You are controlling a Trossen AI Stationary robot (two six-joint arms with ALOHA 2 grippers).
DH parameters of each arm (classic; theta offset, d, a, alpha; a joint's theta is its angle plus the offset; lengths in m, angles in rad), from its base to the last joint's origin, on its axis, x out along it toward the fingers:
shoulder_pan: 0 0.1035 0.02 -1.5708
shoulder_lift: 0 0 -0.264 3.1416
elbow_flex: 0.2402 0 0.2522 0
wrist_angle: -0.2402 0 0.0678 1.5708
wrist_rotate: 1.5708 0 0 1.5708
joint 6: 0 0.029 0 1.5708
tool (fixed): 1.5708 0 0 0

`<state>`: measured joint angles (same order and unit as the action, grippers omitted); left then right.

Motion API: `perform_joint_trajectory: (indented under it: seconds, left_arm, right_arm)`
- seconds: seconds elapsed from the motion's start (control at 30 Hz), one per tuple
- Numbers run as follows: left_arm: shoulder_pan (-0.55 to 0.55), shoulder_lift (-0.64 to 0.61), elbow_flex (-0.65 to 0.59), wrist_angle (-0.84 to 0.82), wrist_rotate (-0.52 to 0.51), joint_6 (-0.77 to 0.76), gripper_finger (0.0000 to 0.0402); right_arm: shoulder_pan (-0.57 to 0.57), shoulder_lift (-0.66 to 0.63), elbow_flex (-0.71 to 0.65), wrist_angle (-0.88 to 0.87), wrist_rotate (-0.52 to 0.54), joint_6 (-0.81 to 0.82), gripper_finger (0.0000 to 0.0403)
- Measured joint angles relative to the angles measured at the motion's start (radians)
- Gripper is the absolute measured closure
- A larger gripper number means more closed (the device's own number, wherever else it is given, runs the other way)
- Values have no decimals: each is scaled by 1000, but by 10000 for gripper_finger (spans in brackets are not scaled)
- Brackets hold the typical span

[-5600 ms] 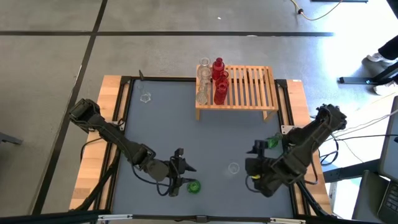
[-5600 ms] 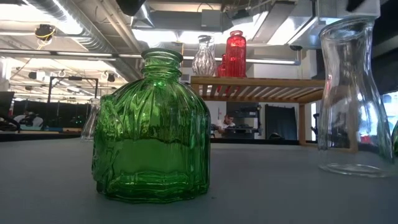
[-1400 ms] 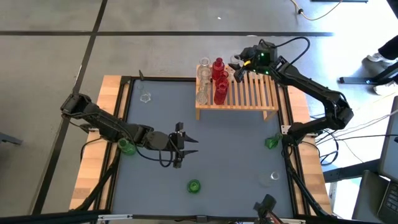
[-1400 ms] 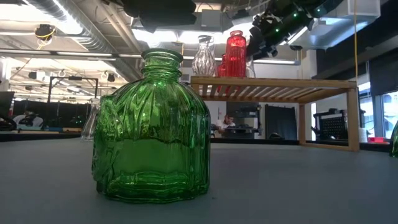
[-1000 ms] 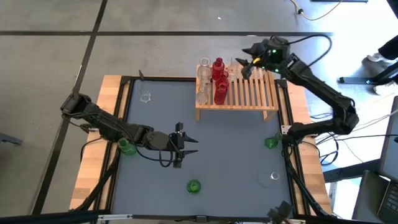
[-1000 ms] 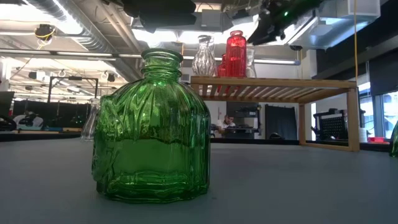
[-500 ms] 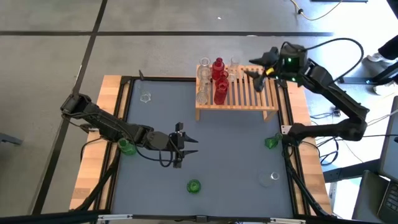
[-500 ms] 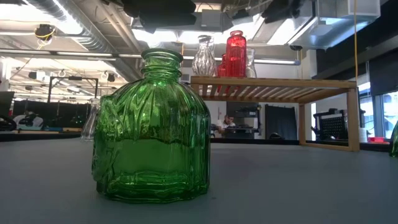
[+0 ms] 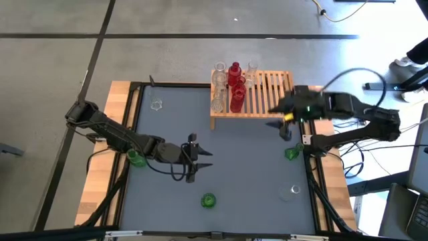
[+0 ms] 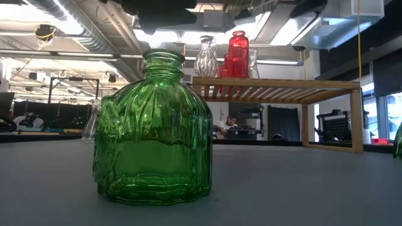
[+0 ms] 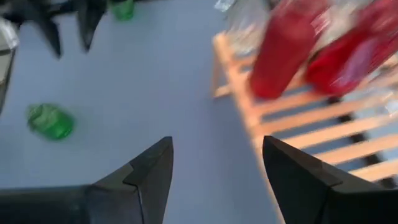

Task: Sort vases onto shelf
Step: Put the bottom right transparent vase onto the shelf aligned with the other transparent vase

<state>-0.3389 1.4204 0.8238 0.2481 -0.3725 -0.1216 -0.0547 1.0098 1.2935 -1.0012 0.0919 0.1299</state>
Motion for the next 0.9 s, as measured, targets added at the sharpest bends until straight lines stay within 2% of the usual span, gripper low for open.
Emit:
perform_joint_trajectory:
  seconds: [0.17,0.37,0.63,0.9]
  left_arm:
    - [-28,16,1,-1,-2,-10,234]
    - [-60,15,0,-2,-3,-35,234]
    - [-90,15,0,-9,-4,-87,234]
    - [-96,15,0,-9,-10,-90,234]
  right_arm:
    - [225,-51,-94,-27,119,225,171]
    - [545,-49,-110,-171,252,559,171]
    - [888,-33,-136,-241,291,944,171]
    - [1170,-23,-280,-254,279,1369,171]
